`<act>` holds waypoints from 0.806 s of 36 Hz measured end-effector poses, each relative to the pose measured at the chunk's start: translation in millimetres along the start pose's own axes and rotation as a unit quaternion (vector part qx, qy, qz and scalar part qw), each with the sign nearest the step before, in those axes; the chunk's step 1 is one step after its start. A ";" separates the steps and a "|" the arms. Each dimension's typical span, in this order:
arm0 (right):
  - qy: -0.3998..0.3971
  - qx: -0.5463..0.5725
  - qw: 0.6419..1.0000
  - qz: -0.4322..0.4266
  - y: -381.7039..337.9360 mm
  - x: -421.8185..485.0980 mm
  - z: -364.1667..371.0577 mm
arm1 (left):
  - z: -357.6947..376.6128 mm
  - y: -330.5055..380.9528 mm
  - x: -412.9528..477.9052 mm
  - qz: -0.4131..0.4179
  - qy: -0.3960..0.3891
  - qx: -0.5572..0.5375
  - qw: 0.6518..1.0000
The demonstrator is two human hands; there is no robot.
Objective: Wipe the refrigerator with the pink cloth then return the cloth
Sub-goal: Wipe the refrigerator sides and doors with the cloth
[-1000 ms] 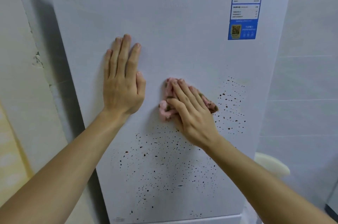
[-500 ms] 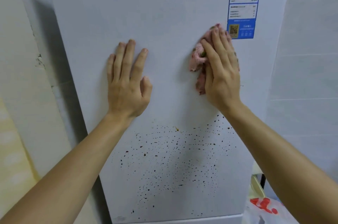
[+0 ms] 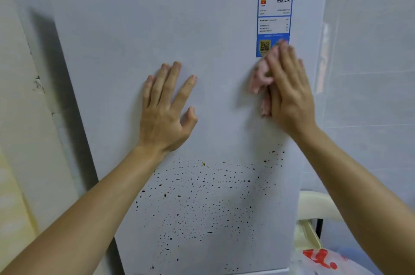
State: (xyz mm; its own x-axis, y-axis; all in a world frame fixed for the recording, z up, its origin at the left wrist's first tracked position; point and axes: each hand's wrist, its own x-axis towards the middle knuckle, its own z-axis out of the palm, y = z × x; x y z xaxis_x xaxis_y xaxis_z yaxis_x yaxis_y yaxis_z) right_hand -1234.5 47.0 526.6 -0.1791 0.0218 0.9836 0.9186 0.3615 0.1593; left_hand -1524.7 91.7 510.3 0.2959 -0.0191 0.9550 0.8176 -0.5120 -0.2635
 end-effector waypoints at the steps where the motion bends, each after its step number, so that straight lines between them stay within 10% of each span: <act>1: 0.013 0.009 0.999 0.038 0.7 7.4 0.9 | 0.5 1.3 0.1 0.000 -0.001 -0.001 1.000; 15: -0.067 0.026 0.997 0.023 -5.3 -137.5 -1.0 | 7.1 9.9 3.9 -0.003 0.018 -0.027 0.999; 29: 0.079 0.123 0.964 0.220 9.3 33.6 -1.7 | 2.4 7.3 3.4 -0.005 -0.041 -0.029 0.999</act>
State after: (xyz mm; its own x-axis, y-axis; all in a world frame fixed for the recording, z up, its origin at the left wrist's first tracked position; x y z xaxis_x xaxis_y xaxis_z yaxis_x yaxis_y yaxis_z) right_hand -1231.4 49.5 561.2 0.2825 0.0878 0.9552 0.7785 0.5608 -0.2818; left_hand -1516.6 90.0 511.3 0.3295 0.0549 0.9426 0.7915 -0.5604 -0.2440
